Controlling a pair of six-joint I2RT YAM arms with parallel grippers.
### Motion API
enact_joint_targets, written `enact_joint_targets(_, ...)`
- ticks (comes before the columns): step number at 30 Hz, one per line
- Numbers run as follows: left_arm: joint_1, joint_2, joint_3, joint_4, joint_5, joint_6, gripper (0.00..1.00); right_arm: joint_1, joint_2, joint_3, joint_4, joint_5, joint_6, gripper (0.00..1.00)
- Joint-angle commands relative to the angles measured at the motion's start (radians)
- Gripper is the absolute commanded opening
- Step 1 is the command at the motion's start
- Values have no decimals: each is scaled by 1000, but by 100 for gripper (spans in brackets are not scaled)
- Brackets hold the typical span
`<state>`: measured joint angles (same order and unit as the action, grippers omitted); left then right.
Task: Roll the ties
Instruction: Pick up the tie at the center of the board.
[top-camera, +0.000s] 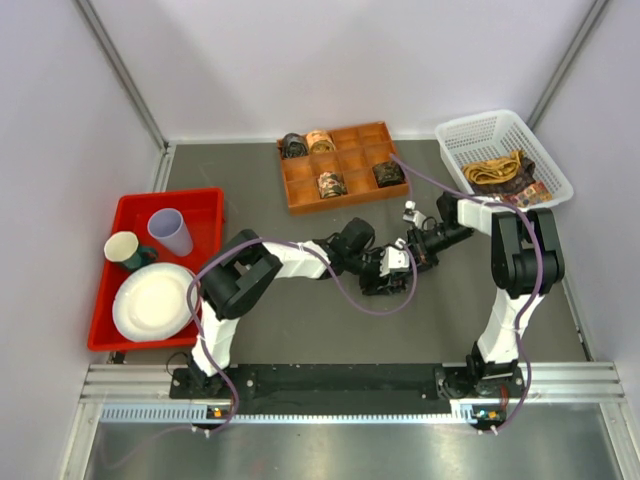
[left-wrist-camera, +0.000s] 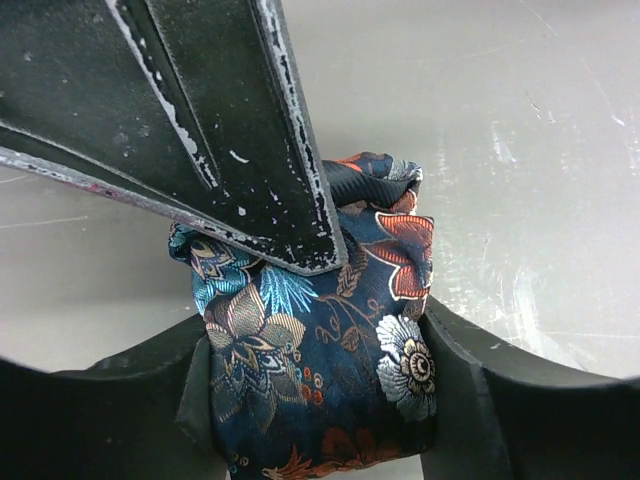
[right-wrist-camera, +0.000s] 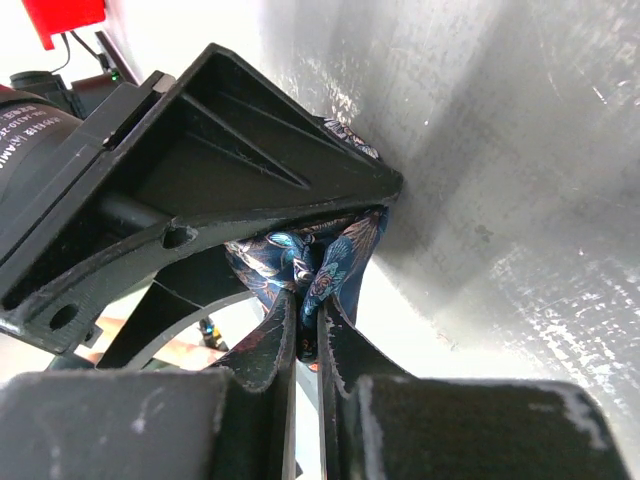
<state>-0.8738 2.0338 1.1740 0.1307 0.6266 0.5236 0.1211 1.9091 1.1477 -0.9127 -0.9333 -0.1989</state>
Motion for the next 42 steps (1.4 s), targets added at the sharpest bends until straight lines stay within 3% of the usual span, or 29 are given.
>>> enact_joint_targets(1, -11, 13, -34, -86, -51, 50, 55, 5, 1, 55, 21, -22, 36, 0)
enact_joint_targets(3, -20, 6, -45, -89, -68, 59, 47, 5, -1, 58, 25, -9, 52, 0)
enact_joint_targets(5, -25, 6, -50, -91, -82, 62, 49, 5, 1, 61, 21, -7, 52, 0)
enact_joint_targets(8, -25, -4, -56, -86, -113, 47, 99, 6, -8, 61, 12, 5, 50, 0)
enact_joint_targets(19, 62, -302, -129, -258, -283, -43, 99, 3, -108, 118, -90, 171, 0, 0)
enact_joint_targets(26, 209, -558, -125, -494, -255, -70, 99, 3, -177, 266, -144, 220, -27, 0)
enact_joint_targets(32, 292, -638, -135, -568, -304, -163, 99, 17, -107, 562, -85, 272, 27, 0)
enact_joint_targets(42, 343, -699, -270, -444, -312, -278, 99, 156, 210, 1131, -74, 560, 32, 0)
